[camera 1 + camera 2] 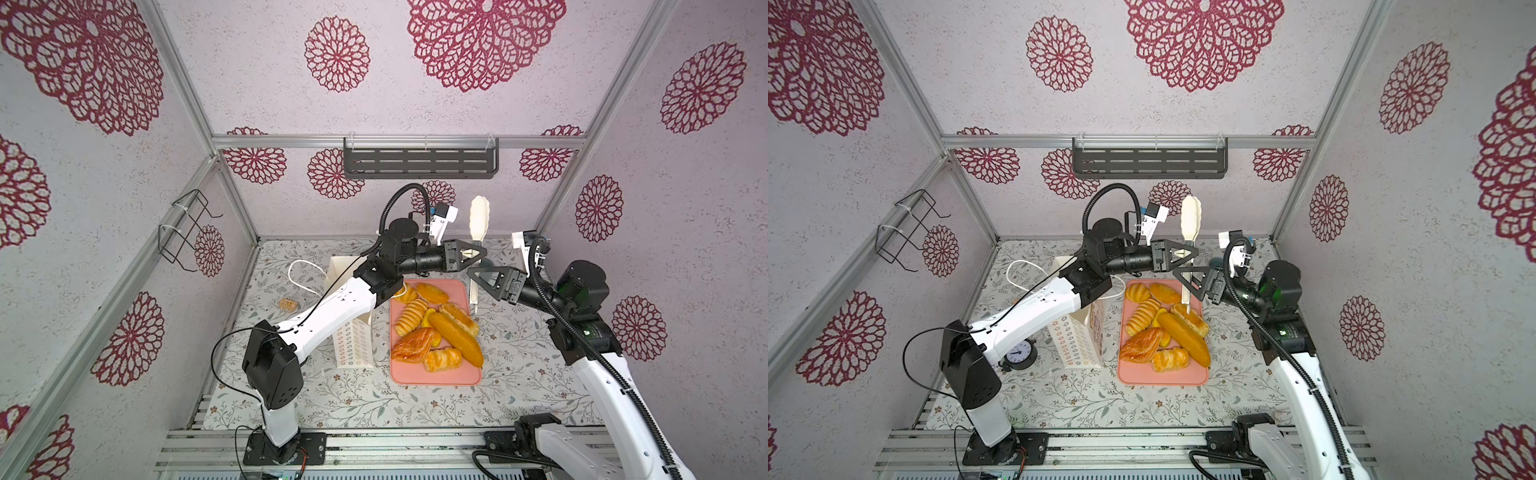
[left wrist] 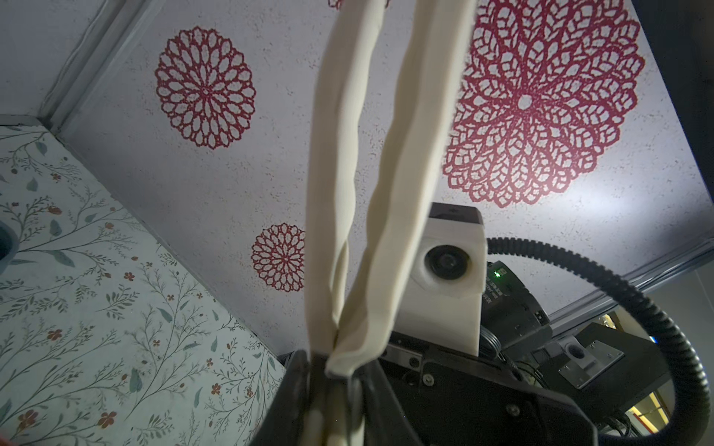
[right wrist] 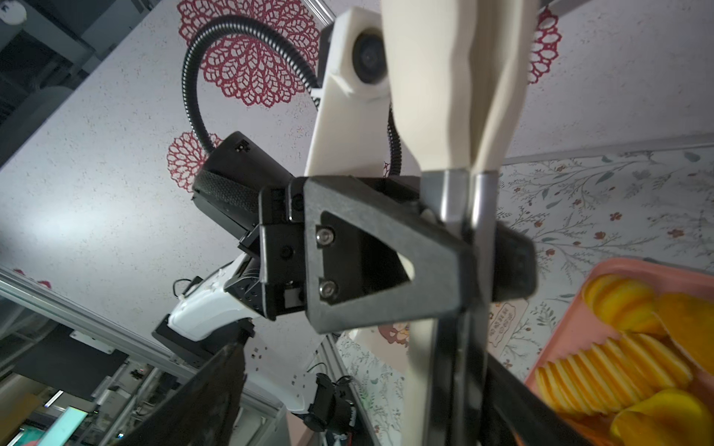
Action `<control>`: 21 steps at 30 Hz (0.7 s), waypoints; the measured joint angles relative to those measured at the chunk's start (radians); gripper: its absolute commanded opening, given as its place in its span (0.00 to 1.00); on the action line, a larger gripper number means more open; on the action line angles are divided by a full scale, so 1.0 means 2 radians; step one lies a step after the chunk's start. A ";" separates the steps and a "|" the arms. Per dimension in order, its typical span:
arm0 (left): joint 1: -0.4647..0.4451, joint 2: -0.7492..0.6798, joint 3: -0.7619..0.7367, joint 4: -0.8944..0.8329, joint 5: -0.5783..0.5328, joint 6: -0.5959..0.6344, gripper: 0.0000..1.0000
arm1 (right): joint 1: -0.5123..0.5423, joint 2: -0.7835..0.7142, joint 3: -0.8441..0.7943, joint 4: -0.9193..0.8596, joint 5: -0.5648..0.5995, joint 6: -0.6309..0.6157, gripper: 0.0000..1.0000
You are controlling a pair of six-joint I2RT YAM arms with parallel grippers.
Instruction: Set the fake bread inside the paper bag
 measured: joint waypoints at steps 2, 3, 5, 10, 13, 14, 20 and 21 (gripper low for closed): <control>0.000 -0.012 -0.021 0.023 -0.013 -0.013 0.00 | 0.000 0.008 0.000 -0.004 -0.008 -0.009 0.75; 0.000 -0.018 -0.031 0.037 -0.020 -0.021 0.00 | 0.001 0.012 0.000 -0.005 -0.010 -0.012 0.72; 0.000 -0.029 -0.049 0.064 -0.032 -0.035 0.00 | 0.001 0.020 0.000 -0.006 -0.015 -0.016 0.69; 0.000 -0.045 -0.069 0.113 -0.054 -0.056 0.00 | 0.011 0.032 -0.005 0.017 -0.022 -0.010 0.65; 0.000 -0.050 -0.076 0.125 -0.063 -0.058 0.00 | 0.024 0.040 -0.004 0.027 -0.023 -0.009 0.57; 0.000 -0.050 -0.078 0.127 -0.065 -0.058 0.00 | 0.028 0.043 -0.002 0.027 -0.023 -0.010 0.55; 0.001 -0.050 -0.090 0.132 -0.074 -0.060 0.00 | 0.048 0.068 0.013 0.012 -0.024 -0.023 0.49; 0.001 -0.050 -0.093 0.133 -0.074 -0.061 0.00 | 0.050 0.072 0.017 0.005 -0.024 -0.027 0.49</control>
